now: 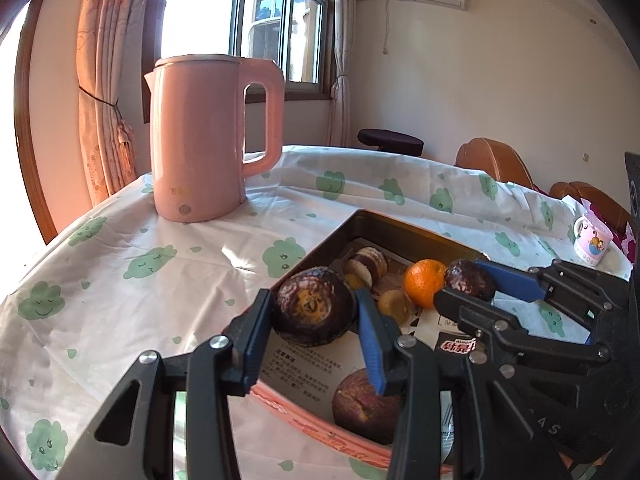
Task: Organize fruits
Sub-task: 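Open the right gripper over the tin while the left gripper releases its chocolate inside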
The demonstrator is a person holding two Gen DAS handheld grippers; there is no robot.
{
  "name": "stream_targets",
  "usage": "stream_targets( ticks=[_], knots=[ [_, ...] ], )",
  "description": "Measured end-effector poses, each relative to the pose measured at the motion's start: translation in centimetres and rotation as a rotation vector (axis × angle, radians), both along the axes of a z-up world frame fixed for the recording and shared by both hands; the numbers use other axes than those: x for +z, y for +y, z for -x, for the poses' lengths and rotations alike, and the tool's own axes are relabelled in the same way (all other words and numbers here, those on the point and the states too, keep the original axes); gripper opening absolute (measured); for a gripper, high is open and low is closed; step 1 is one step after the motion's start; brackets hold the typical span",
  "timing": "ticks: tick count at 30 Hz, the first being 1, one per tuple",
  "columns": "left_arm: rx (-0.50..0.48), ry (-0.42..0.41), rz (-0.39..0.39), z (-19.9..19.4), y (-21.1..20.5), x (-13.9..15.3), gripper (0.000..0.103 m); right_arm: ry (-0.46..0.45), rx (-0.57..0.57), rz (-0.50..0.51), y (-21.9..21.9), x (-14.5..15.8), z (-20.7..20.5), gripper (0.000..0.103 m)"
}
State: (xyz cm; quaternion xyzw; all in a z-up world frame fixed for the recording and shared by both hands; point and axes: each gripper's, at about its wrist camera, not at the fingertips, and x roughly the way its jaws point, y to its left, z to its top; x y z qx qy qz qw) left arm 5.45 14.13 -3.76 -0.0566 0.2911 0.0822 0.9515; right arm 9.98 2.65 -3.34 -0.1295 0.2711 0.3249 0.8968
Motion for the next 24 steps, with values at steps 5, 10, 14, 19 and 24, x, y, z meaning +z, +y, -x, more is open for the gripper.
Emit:
stream_targets(
  ticks=[5, 10, 14, 19, 24],
  knots=[
    [-0.005, 0.010, 0.003, -0.18, -0.02, -0.13, 0.043, 0.008, 0.001, 0.008, 0.16, -0.40, -0.17, 0.039],
    [-0.006, 0.021, 0.005, -0.36, 0.00, -0.26, 0.043, 0.012, 0.003, 0.016, 0.36, -0.64, -0.22, 0.039],
    [-0.003, 0.028, 0.012, -0.48, 0.14, -0.37, 0.043, 0.018, 0.003, 0.023, 0.52, -0.87, -0.32, 0.039],
    [-0.004, 0.029, 0.003, -0.49, -0.01, -0.36, 0.043, 0.025, 0.003, 0.025, 0.57, -1.00, -0.38, 0.039],
    [0.000, 0.028, 0.001, -0.48, 0.01, -0.37, 0.048, 0.024, 0.003, 0.029, 0.65, -1.06, -0.38, 0.039]
  ],
)
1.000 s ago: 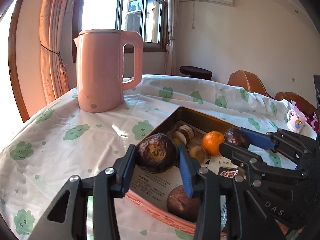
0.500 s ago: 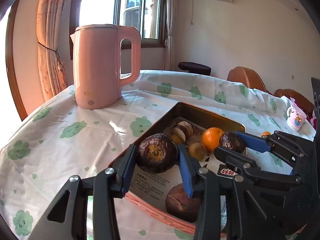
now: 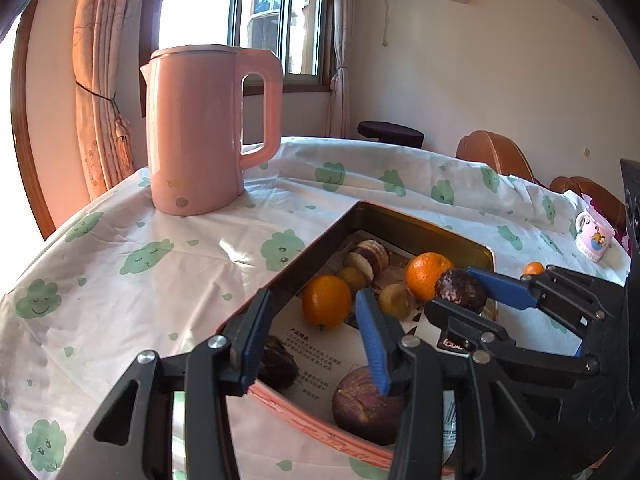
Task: Organize fruits
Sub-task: 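Open the right gripper over the tin while the left gripper releases its chocolate inside, then move the right gripper to the cork-topped jar while the left gripper moves toward the orange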
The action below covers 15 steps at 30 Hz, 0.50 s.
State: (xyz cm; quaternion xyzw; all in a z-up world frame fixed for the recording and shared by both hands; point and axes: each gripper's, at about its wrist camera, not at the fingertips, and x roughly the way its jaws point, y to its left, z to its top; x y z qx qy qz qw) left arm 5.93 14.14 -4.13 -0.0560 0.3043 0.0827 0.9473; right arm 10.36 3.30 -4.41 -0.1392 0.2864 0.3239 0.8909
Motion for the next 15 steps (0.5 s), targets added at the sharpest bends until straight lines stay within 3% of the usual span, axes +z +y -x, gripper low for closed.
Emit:
stream_targets(
  ticks=[3, 4, 7, 15],
  knots=[
    [0.005, -0.006, 0.000, 0.15, 0.03, 0.09, 0.054, -0.003, 0.000, 0.007, 0.02, -0.07, 0.04, 0.040],
    [0.011, -0.010, -0.001, 0.23, 0.10, 0.13, 0.060, -0.005, -0.001, 0.008, 0.05, -0.10, 0.08, 0.043],
    [0.018, -0.029, -0.004, 0.59, 0.00, 0.29, 0.076, -0.010, -0.006, 0.007, 0.04, -0.06, 0.08, 0.062],
    [0.002, -0.046, 0.002, 0.91, -0.49, 0.61, 0.078, -0.023, -0.016, -0.001, -0.31, 0.21, 0.23, 0.062]
  ],
)
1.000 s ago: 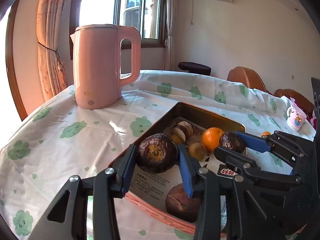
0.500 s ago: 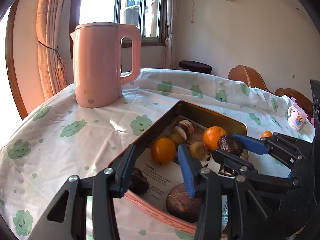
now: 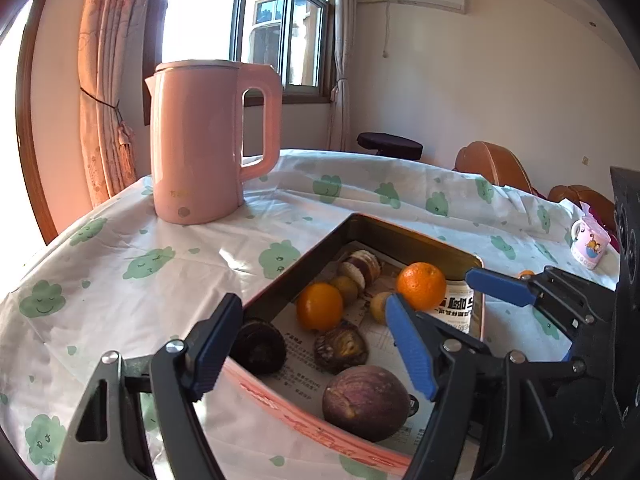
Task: Organize fruits
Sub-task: 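Move the right gripper to the cork-topped jar while the left gripper moves toward the orange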
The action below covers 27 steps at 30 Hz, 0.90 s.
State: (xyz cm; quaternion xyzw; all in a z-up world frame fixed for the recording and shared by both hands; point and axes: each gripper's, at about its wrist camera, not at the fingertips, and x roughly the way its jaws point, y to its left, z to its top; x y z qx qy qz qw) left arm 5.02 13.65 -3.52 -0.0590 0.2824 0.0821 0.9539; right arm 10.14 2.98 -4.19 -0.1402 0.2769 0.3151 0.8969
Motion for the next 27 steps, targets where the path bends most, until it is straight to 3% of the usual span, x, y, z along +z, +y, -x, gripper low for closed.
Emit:
stream_targets(
  ticks=[14, 20, 27],
  knots=[
    [-0.009, -0.034, 0.013, 0.6, -0.3, 0.9, 0.083, -0.016, -0.028, -0.005, -1.4, 0.9, 0.2, 0.062],
    [0.016, -0.087, 0.031, 1.2, 0.9, 3.0, 0.090, -0.050, -0.113, -0.004, -6.4, 2.4, -0.6, 0.062],
    [0.004, -0.117, 0.012, 0.3, -0.5, 5.4, 0.094, 0.021, -0.289, -0.042, -14.6, 2.1, -4.0, 0.063]
  ],
)
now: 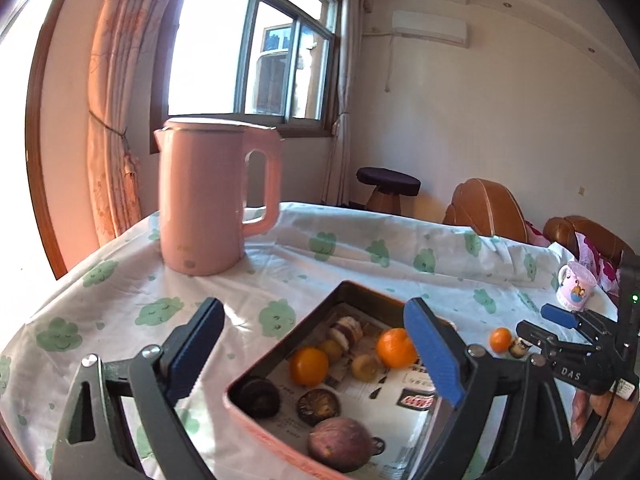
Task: Organize fruits
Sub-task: 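Move the right gripper to the cork-topped jar while the left gripper moves toward the orange, then grasp the cork-topped jar with the right gripper while the left gripper grasps the orange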
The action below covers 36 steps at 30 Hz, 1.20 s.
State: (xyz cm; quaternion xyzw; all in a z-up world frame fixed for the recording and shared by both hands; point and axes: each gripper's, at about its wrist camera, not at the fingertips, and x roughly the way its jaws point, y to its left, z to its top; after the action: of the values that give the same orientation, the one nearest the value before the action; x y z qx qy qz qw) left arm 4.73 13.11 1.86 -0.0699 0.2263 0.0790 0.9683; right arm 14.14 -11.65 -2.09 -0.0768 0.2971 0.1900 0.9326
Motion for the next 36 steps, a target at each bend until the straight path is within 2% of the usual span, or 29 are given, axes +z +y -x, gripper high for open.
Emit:
stream_targets(
  ticks=[4, 13, 15, 17, 19, 26, 29, 32, 36],
  knots=[
    [-0.075, 0.007, -0.055, -1.2, -4.0, 0.2, 0.100, 0.065, -0.042, -0.001, -2.2, -1.0, -1.4, 0.064],
    [-0.234, 0.122, -0.131, -5.3, -12.3, -2.5, 0.100, 0.185, -0.054, 0.024, -3.3, -3.8, -3.3, 0.063],
    [-0.250, 0.139, -0.135, -5.8, -13.3, -2.9, 0.100, 0.204, -0.053, 0.023, -3.4, -4.3, -3.6, 0.057],
    [-0.262, 0.157, -0.134, -6.5, -13.9, -3.3, 0.100, 0.223, -0.047, 0.022, -3.5, -4.7, -4.1, 0.042],
    [-0.273, 0.173, -0.134, -7.0, -14.6, -3.7, 0.100, 0.240, -0.042, 0.017, -3.5, -5.0, -4.3, 0.035],
    [-0.317, 0.220, -0.114, -8.7, -17.3, -4.9, 0.100, 0.158, -0.098, -0.017, -5.4, -3.5, -3.4, 0.035],
    [-0.341, 0.242, -0.118, -9.4, -18.6, -5.3, 0.097, 0.147, -0.166, -0.011, -7.1, -3.4, -3.7, 0.035],
    [-0.383, 0.271, -0.104, -10.4, -19.7, -5.8, 0.090, 0.159, -0.214, -0.018, -8.7, -3.7, -4.1, 0.035],
    [-0.413, 0.331, -0.030, -12.2, -20.0, -6.8, 0.078, 0.163, -0.233, -0.046, -9.9, -3.6, -4.2, 0.035]
  ],
)
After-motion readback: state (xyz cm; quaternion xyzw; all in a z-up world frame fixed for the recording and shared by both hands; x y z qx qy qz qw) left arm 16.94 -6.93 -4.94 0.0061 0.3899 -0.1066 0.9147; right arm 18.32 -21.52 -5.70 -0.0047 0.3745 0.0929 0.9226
